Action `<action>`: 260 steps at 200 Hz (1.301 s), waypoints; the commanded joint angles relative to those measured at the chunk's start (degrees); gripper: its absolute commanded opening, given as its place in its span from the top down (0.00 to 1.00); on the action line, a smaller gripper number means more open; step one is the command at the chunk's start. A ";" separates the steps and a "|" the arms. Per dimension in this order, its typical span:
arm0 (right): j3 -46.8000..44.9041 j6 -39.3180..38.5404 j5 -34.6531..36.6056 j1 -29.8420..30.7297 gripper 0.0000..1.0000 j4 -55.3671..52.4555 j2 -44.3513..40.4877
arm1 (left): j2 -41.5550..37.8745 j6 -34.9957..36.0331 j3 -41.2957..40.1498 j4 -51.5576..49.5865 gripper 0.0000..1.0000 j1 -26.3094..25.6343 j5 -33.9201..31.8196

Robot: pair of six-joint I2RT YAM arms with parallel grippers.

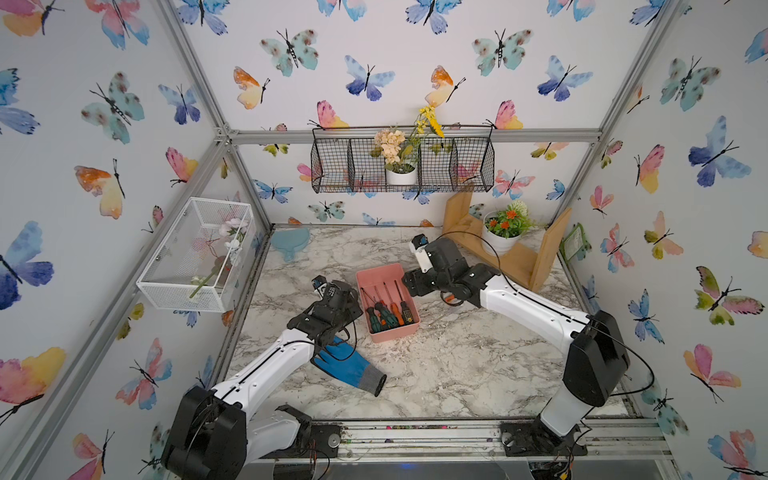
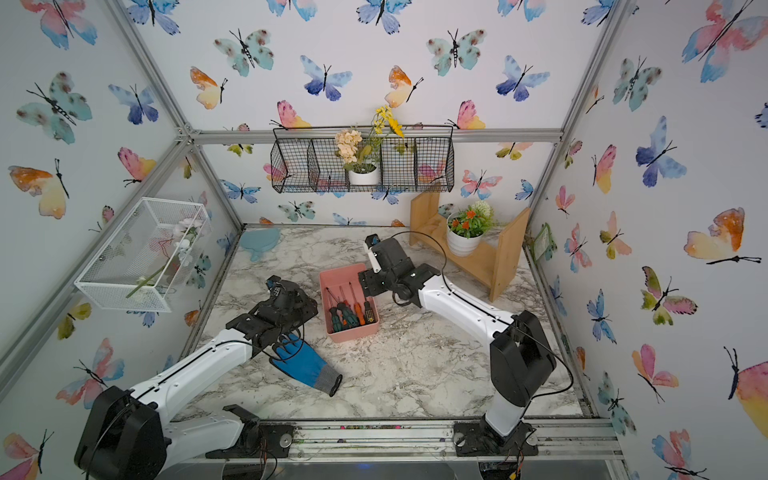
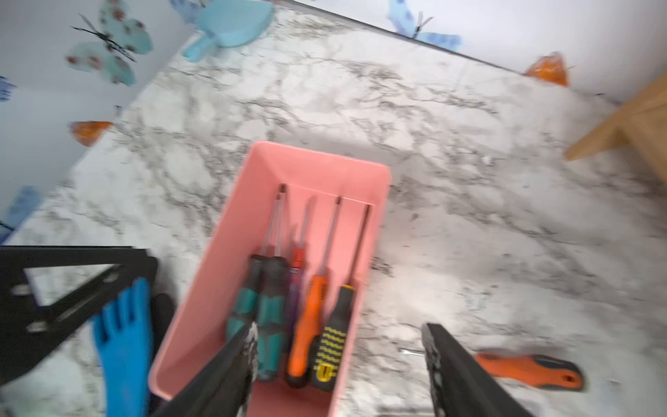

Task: Put the screwdriver on the desktop into the storage box
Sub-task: Adjust the screwdriver at the center of the board.

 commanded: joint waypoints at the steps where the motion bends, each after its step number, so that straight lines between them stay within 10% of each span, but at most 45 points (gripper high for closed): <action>1: -0.98 -15.88 -1.42 -4.46 0.25 -11.61 4.04 | -0.68 0.69 -0.10 0.07 0.49 0.43 0.15; 260: 0.08 -6.69 16.04 -8.81 0.43 -15.17 14.89 | -1.83 0.73 -0.39 -0.28 0.49 0.39 0.99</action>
